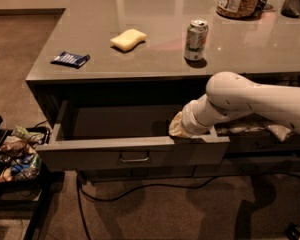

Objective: Open top drawer

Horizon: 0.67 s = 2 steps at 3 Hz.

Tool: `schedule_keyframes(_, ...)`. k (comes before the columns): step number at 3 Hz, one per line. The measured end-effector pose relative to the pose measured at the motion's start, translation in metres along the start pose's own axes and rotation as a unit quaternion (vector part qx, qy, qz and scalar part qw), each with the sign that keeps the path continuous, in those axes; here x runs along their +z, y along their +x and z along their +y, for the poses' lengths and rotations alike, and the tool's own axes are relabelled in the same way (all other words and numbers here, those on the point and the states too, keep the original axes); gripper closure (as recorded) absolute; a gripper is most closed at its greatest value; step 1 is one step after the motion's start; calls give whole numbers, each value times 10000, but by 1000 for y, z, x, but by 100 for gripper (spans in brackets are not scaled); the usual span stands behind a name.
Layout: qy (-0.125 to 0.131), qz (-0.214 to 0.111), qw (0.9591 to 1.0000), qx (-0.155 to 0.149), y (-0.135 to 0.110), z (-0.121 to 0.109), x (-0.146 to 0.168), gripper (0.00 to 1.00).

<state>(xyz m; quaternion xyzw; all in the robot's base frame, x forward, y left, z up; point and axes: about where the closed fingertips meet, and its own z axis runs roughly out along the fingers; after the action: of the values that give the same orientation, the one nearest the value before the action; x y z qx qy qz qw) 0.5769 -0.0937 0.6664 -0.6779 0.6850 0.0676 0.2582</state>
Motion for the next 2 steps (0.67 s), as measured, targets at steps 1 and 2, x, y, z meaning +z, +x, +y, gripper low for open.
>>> schedule_keyframes(1, -60, 9, 10000, 26, -1, 1, 0, 100)
schedule_keyframes(2, -202, 35, 9998, 72, -2, 4, 0, 100)
